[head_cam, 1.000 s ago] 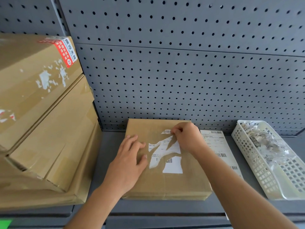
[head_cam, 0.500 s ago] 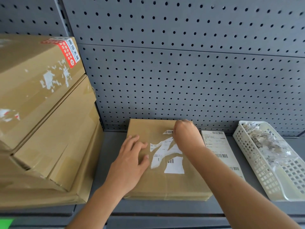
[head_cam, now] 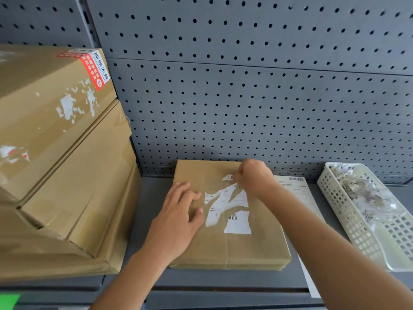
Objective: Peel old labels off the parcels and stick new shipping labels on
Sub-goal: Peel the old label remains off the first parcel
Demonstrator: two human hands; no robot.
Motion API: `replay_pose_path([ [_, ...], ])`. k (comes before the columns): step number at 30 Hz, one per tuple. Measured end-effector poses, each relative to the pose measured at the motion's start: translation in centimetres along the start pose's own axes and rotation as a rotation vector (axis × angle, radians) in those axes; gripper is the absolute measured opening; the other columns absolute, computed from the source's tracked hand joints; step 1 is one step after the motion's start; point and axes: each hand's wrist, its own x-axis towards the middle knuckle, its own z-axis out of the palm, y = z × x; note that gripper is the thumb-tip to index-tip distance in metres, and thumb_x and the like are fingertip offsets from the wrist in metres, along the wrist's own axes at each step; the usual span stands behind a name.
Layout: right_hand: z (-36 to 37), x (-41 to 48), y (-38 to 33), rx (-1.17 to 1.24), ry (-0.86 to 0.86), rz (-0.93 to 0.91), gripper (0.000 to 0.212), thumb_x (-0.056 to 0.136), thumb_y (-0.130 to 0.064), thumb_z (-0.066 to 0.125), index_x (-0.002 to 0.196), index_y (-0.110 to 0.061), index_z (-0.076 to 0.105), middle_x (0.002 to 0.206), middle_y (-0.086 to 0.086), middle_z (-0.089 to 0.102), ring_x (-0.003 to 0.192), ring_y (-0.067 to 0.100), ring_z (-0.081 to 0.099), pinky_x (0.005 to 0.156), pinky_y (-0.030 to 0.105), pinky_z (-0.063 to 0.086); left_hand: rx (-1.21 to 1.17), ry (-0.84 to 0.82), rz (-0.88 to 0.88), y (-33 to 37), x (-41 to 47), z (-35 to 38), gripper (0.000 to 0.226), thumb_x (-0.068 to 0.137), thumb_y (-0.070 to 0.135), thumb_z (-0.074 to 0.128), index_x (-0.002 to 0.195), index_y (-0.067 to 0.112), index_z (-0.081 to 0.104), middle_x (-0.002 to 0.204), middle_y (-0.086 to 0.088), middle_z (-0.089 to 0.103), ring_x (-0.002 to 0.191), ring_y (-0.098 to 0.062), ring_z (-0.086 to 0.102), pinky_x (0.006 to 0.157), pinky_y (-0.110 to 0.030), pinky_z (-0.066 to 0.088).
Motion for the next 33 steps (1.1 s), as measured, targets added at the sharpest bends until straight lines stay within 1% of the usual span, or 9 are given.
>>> replay_pose_path([
  [4, -0.4, 0.2, 1.1, 0.164, 0.064, 0.002, 0.015, 0.075, -0.001, 0.047, 0.064, -0.01, 0.043, 0.065, 0.007, 0.041, 0.064, 0.02, 0.029, 0.056, 0.028, 0.029, -0.001, 0.0, 0.004, 0.0, 0.0, 0.0, 0.037, 0.103, 0.044, 0.042, 0.14, 0.039, 0.042, 0.16, 0.027, 0.009, 0.147, 0.011, -0.009, 0.087, -0.027, 0.042],
  [9, -0.3, 0.0, 0.3, -0.01, 0.002, -0.015, 0.022, 0.075, 0.001, 0.046, 0.058, -0.012, 0.039, 0.059, 0.003, 0.037, 0.051, 0.02, 0.03, 0.045, 0.023, 0.03, -0.001, -0.003, 0.0, 0.1, 0.0, -0.1, 0.037, 0.103, 0.044, 0.042, 0.14, 0.039, 0.042, 0.16, 0.027, 0.008, 0.147, 0.012, -0.01, 0.093, -0.029, 0.045],
  [12, -0.3, 0.1, -0.4, -0.141, -0.001, -0.021, 0.019, 0.085, 0.003, 0.047, 0.069, -0.007, 0.046, 0.069, 0.006, 0.045, 0.061, 0.023, 0.043, 0.056, 0.03, 0.042, -0.002, -0.003, -0.005, 0.1, -0.1, -0.1, 0.037, 0.103, 0.044, 0.041, 0.14, 0.04, 0.043, 0.16, 0.028, 0.007, 0.147, 0.013, -0.011, 0.093, -0.029, 0.046],
  [16, -0.3, -0.2, -1.4, -0.299, 0.001, -0.057, 0.03, 0.088, 0.006, 0.05, 0.067, -0.011, 0.04, 0.069, 0.005, 0.044, 0.055, 0.018, 0.042, 0.055, 0.029, 0.036, -0.005, -0.006, -0.01, 0.1, -0.1, -0.1, 0.036, 0.103, 0.043, 0.041, 0.139, 0.04, 0.043, 0.16, 0.028, 0.007, 0.146, 0.013, -0.01, 0.095, -0.033, 0.047],
  [18, -0.3, 0.0, -1.5, -0.327, -0.006, -0.063, 0.031, 0.091, 0.0, 0.054, 0.067, -0.013, 0.04, 0.069, 0.003, 0.045, 0.054, 0.016, 0.042, 0.053, 0.028, 0.034, -0.007, -0.006, -0.011, 0.1, -0.1, -0.1, 0.037, 0.103, 0.043, 0.041, 0.14, 0.039, 0.043, 0.16, 0.028, 0.007, 0.146, 0.013, -0.011, 0.094, -0.033, 0.044],
  [21, -0.3, 0.2, -1.4, -0.28, -0.025, -0.048, 0.032, 0.094, -0.012, 0.058, 0.067, -0.013, 0.04, 0.069, 0.002, 0.046, 0.058, 0.017, 0.044, 0.056, 0.029, 0.035, -0.008, -0.009, -0.007, 0.2, -0.1, -0.1, 0.037, 0.103, 0.043, 0.041, 0.14, 0.039, 0.043, 0.16, 0.028, 0.007, 0.146, 0.013, -0.011, 0.091, -0.031, 0.042],
  [24, -0.3, 0.2, -1.1, -0.204, -0.033, -0.018, 0.031, 0.093, -0.013, 0.055, 0.067, -0.012, 0.038, 0.071, 0.002, 0.043, 0.07, 0.025, 0.05, 0.06, 0.03, 0.037, -0.006, -0.013, -0.002, 0.2, -0.1, -0.2, 0.037, 0.103, 0.044, 0.041, 0.14, 0.04, 0.042, 0.16, 0.028, 0.007, 0.146, 0.013, -0.011, 0.092, -0.029, 0.043],
  [28, -0.3, 0.3, -0.5, -0.072, -0.053, 0.013, 0.034, 0.089, -0.018, 0.059, 0.063, -0.01, 0.038, 0.066, 0.003, 0.044, 0.053, 0.019, 0.04, 0.05, 0.026, 0.033, -0.007, -0.013, -0.004, 0.1, -0.1, -0.1, 0.038, 0.103, 0.045, 0.041, 0.141, 0.04, 0.042, 0.16, 0.028, 0.007, 0.146, 0.014, -0.011, 0.096, -0.032, 0.045],
  [33, -0.4, 0.3, 0.5, 0.1, 0.003, 0.033, 0.02, 0.078, -0.003, 0.05, 0.061, -0.009, 0.039, 0.063, 0.007, 0.043, 0.056, 0.023, 0.03, 0.048, 0.026, 0.029, -0.007, -0.009, -0.007, 0.0, -0.1, -0.1, 0.038, 0.103, 0.045, 0.041, 0.14, 0.04, 0.042, 0.16, 0.028, 0.008, 0.147, 0.013, -0.01, 0.099, -0.035, 0.047],
])
